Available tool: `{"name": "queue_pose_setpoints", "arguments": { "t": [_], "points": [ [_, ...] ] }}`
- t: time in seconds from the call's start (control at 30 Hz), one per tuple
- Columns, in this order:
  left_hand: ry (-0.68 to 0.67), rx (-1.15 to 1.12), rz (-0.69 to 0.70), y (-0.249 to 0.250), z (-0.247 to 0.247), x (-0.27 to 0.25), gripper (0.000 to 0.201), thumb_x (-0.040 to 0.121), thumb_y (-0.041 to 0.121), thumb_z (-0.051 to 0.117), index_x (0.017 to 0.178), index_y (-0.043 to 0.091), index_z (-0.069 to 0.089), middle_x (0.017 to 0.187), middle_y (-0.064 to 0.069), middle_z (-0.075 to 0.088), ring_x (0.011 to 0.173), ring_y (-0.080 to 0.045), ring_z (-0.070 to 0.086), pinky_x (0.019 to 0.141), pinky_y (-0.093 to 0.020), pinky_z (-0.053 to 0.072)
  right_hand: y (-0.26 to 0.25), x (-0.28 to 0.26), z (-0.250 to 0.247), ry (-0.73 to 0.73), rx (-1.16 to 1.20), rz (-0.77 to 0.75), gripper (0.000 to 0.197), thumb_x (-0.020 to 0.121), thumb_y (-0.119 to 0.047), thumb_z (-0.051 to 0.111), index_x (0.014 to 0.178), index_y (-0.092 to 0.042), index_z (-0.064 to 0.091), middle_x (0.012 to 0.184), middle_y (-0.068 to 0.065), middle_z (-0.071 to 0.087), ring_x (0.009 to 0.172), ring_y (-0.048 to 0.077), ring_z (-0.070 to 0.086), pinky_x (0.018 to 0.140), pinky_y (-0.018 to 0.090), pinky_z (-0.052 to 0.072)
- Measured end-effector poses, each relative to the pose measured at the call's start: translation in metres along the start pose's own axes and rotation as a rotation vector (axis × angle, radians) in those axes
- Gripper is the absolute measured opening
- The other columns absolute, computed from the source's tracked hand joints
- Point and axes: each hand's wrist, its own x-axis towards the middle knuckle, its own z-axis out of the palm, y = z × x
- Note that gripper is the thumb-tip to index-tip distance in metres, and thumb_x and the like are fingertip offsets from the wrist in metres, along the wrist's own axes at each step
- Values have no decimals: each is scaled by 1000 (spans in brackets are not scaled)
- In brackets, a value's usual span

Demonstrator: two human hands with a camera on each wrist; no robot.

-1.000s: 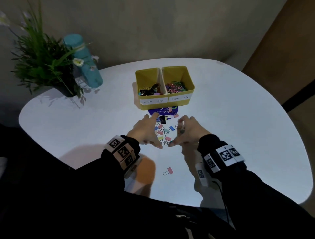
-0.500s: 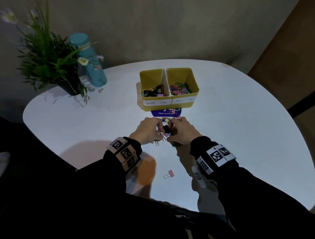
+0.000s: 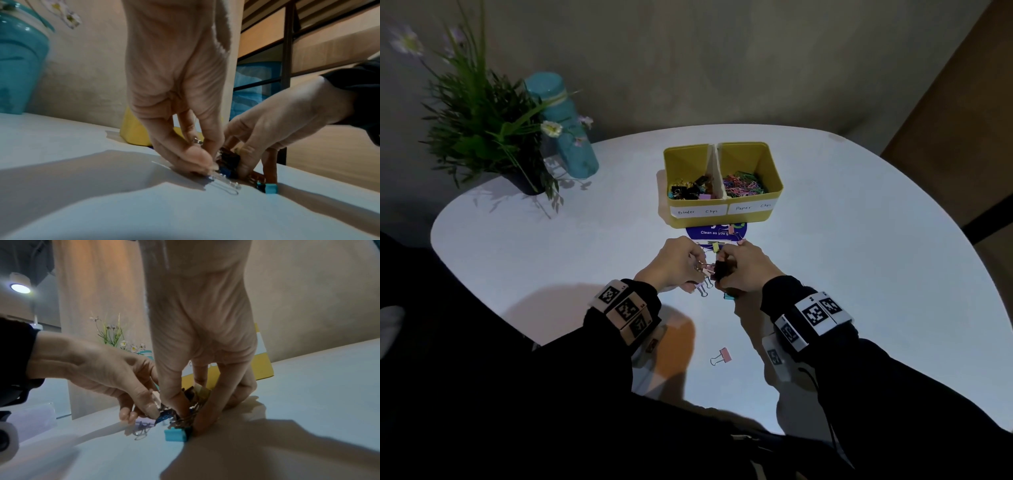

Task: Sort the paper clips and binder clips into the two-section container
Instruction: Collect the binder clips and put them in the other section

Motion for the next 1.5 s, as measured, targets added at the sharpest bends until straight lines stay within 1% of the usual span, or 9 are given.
{"name": "queue_pose_setpoints", "arguments": {
  "t": [0.27, 0.4, 0.57, 0.7, 0.83, 0.93, 1.0, 1.2, 1.5],
  "points": [
    [-40, -168, 0, 2, -33, -17, 17, 75, -2, 76, 90, -4, 70, 73, -17, 72, 62, -25, 72, 62, -30, 61, 12, 0, -8, -31, 152, -45, 24, 76, -4, 69, 98, -12, 66, 102, -1, 56, 95, 16, 49, 59, 11, 35],
    [76, -216, 104, 19, -64, -21, 21, 76, 2, 75, 97, 3, 72, 73, -6, 73, 66, -21, 72, 66, -33, 61, 9, -4, -11, -19, 215, 2, 21, 81, -14, 68, 101, -10, 63, 102, 4, 62, 89, 16, 52, 68, 21, 43],
    [323, -272, 164, 43, -100, -4, 27, 75, 2, 77, 100, -2, 70, 73, -19, 70, 53, -14, 68, 64, -28, 61, 1, -7, 3, -81, 111, -3, 63, 62, -44, 83, 109, -26, 43, 114, 4, 37, 102, 26, 48, 90, 37, 47],
    [375, -223, 86, 57, -101, 23, 24, 76, -2, 76, 98, -4, 67, 79, -21, 68, 48, -12, 66, 56, -25, 60, -4, 3, 14, -52, -24, -14, 41, 65, -41, 77, 91, -23, 50, 113, 7, 47, 103, 28, 49, 91, 35, 47],
    [412, -67, 45, 62, -94, 37, 36, 76, 6, 78, 109, 4, 65, 103, -10, 59, 70, -17, 63, 45, -13, 51, -5, 4, 21, -2, -117, 7, 33, 64, -39, 73, 81, -20, 51, 107, 5, 49, 99, 27, 47, 83, 30, 43],
    [459, 7, 71, 58, -91, 40, 41, 79, 11, 76, 118, 7, 64, 117, -10, 61, 98, -25, 61, 69, -32, 60, -3, 4, 27, 36, -159, -13, 28, 60, -32, 68, 75, -20, 48, 101, 6, 52, 95, 28, 48, 81, 32, 40],
    [475, -9, 115, 52, -88, 35, 31, 81, 10, 73, 111, 9, 68, 112, -11, 66, 100, -25, 63, 79, -42, 58, -3, 4, 23, 42, -154, -26, 23, 60, -27, 66, 70, -20, 46, 96, 5, 55, 92, 27, 51, 78, 30, 41],
    [619, -138, 115, 23, -69, 8, 12, 85, 8, 64, 87, 18, 68, 81, -3, 68, 74, -23, 68, 59, -33, 56, -1, -5, -21, -91, 168, 80, 19, 60, -14, 80, 74, -8, 69, 83, 4, 72, 85, 22, 69, 72, 31, 59],
    [379, -46, -4, -21, -45, -9, 14, 79, 9, 56, 78, 16, 68, 70, -5, 69, 61, -26, 69, 60, -43, 60, -66, -9, -121, 111, 310, -120, 11, 76, -1, 69, 80, -10, 63, 80, 3, 65, 70, 13, 62, 69, 28, 54]
  ]
}}
